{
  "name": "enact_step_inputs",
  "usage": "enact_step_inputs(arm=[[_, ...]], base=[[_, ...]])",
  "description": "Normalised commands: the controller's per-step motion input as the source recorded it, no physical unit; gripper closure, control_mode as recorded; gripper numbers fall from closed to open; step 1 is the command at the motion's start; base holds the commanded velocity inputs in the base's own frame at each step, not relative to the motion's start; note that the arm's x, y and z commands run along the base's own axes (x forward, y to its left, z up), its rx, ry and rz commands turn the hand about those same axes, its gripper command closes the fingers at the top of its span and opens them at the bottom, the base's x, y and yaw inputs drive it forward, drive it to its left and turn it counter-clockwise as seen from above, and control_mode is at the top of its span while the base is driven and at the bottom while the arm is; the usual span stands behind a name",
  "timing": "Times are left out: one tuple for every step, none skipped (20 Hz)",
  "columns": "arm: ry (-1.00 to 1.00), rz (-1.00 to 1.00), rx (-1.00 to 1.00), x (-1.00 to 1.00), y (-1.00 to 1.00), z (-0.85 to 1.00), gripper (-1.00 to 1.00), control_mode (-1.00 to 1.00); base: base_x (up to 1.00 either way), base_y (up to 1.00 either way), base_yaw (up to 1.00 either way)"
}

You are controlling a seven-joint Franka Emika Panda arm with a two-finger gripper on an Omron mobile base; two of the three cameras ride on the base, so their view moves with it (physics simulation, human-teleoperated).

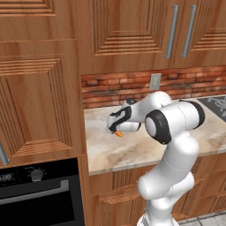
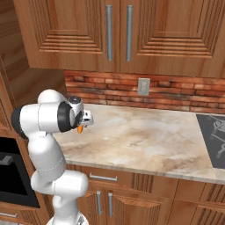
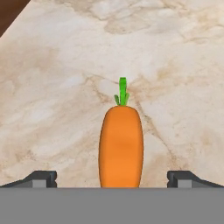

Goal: Place the two vegetables and bowl onto the tray for setting up a vegetable dip station.

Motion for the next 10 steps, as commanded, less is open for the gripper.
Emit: enact_step_inputs(arm=[[0.0,0.0,0.0,0.13,0.0,-0.13,-1.0,-1.0],[0.0,0.0,0.0,0.12,0.0,-0.12,-1.0,-1.0],[0.0,0.0,0.0,0.13,0.0,-0.12,-1.0,-1.0],[0.0,0.0,0.0,0.16,0.0,-0.12,-1.0,-1.0],[0.0,0.0,0.0,0.15,0.0,-0.12,-1.0,-1.0],[0.0,0.0,0.0,0.15,0.0,-0.13,-1.0,-1.0],[0.0,0.0,0.0,0.15,0.0,-0.14,-1.0,-1.0],[0.0,0.0,0.0,0.14,0.0,-0.13,-1.0,-1.0],[0.0,0.0,0.0,0.12,0.0,-0.13,-1.0,-1.0],[0.0,0.0,0.0,0.11,0.0,-0.12,-1.0,-1.0]], base=[[0.0,0.0,0.0],[0.0,0.0,0.0],[0.0,0.0,0.0],[0.0,0.0,0.0],[0.0,0.0,0.0],[0.0,0.0,0.0],[0.0,0.0,0.0],[0.0,0.0,0.0],[0.0,0.0,0.0],[0.0,0.0,0.0]])
